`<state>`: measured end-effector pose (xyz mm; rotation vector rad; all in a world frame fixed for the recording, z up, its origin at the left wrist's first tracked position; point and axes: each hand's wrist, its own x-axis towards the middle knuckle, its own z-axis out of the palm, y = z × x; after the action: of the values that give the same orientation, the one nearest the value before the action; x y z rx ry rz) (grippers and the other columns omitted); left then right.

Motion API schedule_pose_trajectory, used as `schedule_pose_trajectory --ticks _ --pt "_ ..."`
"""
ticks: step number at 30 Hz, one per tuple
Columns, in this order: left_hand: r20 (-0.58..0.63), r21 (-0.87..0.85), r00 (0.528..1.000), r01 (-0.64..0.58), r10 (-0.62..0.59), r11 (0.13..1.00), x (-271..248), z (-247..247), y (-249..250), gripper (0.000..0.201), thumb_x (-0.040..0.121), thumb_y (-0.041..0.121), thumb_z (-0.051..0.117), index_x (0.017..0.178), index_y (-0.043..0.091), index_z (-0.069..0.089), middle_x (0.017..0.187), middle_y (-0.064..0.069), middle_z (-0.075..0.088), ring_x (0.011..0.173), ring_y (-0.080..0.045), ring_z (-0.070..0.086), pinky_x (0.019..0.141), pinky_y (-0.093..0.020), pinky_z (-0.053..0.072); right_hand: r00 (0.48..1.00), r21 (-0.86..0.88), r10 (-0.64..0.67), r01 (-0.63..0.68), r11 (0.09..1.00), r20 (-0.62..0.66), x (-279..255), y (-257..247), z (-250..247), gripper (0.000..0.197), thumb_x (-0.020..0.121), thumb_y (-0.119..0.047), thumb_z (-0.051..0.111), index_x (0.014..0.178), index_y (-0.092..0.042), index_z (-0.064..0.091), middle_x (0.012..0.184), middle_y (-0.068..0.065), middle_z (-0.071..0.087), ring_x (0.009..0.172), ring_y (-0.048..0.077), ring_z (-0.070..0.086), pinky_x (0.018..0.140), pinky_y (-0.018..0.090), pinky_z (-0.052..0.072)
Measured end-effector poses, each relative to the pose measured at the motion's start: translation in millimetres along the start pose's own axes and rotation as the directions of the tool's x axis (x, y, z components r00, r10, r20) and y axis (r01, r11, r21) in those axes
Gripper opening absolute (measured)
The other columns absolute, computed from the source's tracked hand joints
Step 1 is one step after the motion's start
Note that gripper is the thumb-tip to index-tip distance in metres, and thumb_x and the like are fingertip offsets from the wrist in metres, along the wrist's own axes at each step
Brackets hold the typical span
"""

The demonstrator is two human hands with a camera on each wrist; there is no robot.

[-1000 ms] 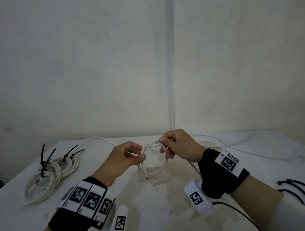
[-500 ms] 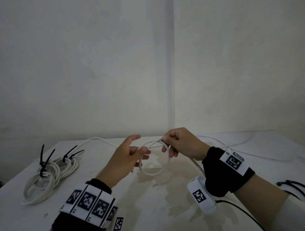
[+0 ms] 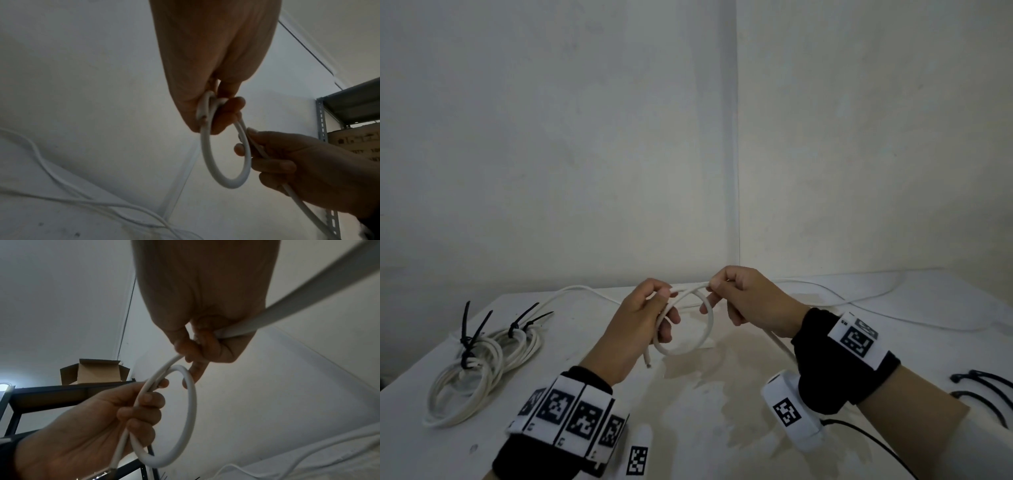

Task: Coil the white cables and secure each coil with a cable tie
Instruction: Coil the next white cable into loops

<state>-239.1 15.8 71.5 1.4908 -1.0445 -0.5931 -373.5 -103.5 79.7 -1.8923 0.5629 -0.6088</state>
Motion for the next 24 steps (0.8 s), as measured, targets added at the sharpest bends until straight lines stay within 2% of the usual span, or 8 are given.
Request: schedule_pose_trajectory --ticks 4,7,11,13,15,18,21,24 --pt "0.046 0.011 0.999 0.010 -0.011 1.000 -1.2 1.8 0.5 0.018 0.096 0.016 0.041 0.089 0.010 0.056 0.059 0.003 0.055 0.045 -0.007 0.045 0.057 -0.028 0.042 0.998 -0.034 -0.018 0.016 0.999 -0.054 0.0 1.0 4.0 0.018 0.096 -0.017 0.043 0.080 -0.013 0.047 0.072 0.003 0.068 0.032 0.006 0.037 0.037 0.015 0.030" --pt "0.037 0.121 0.997 -0.065 0.061 0.991 -0.4 1.8 -1.8 0.013 0.093 0.016 0.049 0.085 0.009 0.056 0.064 0.000 0.057 0.048 -0.006 0.050 0.054 -0.020 0.047 0.997 -0.051 -0.021 0.017 0.999 -0.079 -0.1 1.3 2.8 0.017 0.096 -0.017 0.044 0.080 -0.012 0.048 0.069 0.002 0.067 0.032 0.005 0.038 0.036 0.013 0.030" --pt "0.010 0.239 0.986 -0.162 0.165 0.957 1.5 0.1 -5.2 0.016 0.094 0.014 0.048 0.080 0.014 0.056 0.063 0.001 0.057 0.048 -0.004 0.051 0.052 -0.015 0.044 0.999 -0.037 -0.045 0.045 0.998 -0.016 -1.5 -0.2 2.3 0.016 0.096 -0.022 0.046 0.086 -0.011 0.053 0.068 0.002 0.065 0.034 0.006 0.039 0.038 0.014 0.030" --pt "0.020 0.245 0.982 -0.186 0.187 0.952 -0.1 2.7 -4.7 0.016 0.094 0.015 0.049 0.079 0.017 0.057 0.064 0.001 0.058 0.051 -0.005 0.054 0.054 -0.017 0.047 0.994 -0.141 -0.106 0.107 0.984 0.016 -0.5 -0.2 4.5 0.021 0.095 -0.026 0.049 0.087 -0.009 0.061 0.061 -0.003 0.061 0.039 0.002 0.040 0.044 0.014 0.033" --pt "0.012 0.242 0.974 -0.224 0.228 0.944 -2.8 6.5 -5.1 0.016 0.093 0.016 0.051 0.078 0.019 0.058 0.067 -0.001 0.060 0.055 -0.005 0.057 0.057 -0.015 0.048 0.985 -0.244 -0.174 0.169 0.955 -0.001 1.1 1.1 6.7 0.025 0.093 -0.024 0.052 0.079 -0.008 0.065 0.055 -0.008 0.057 0.044 0.001 0.044 0.049 0.012 0.034" --pt "-0.053 0.425 0.949 -0.260 0.310 0.867 -2.3 6.4 -7.5 0.014 0.092 0.020 0.052 0.085 0.017 0.064 0.078 0.001 0.060 0.068 -0.008 0.055 0.062 -0.007 0.039 0.979 -0.291 -0.200 0.180 0.940 -0.043 3.9 3.8 6.4 0.029 0.092 -0.023 0.055 0.063 -0.022 0.058 0.052 -0.010 0.057 0.046 0.003 0.045 0.049 0.011 0.036" --pt "-0.093 0.396 0.978 -0.136 0.188 0.908 -0.7 -0.1 -4.9 0.026 0.094 0.014 0.044 0.088 0.010 0.069 0.082 -0.001 0.063 0.070 -0.010 0.054 0.066 -0.012 0.040 0.981 -0.315 -0.185 0.158 0.936 -0.056 5.0 8.8 2.2 0.029 0.091 -0.022 0.055 0.062 -0.021 0.059 0.051 -0.011 0.057 0.045 0.002 0.046 0.048 0.009 0.036" --pt "0.084 0.079 0.996 -0.010 0.003 0.997 -5.3 -5.4 0.7 0.029 0.093 0.005 0.045 0.087 0.011 0.073 0.079 -0.005 0.071 0.067 -0.011 0.062 0.061 -0.018 0.052 0.987 -0.307 -0.153 0.128 0.943 -0.058 5.0 11.5 -3.2 0.025 0.092 -0.021 0.055 0.074 -0.008 0.066 0.053 -0.010 0.058 0.043 0.001 0.045 0.047 0.009 0.034"
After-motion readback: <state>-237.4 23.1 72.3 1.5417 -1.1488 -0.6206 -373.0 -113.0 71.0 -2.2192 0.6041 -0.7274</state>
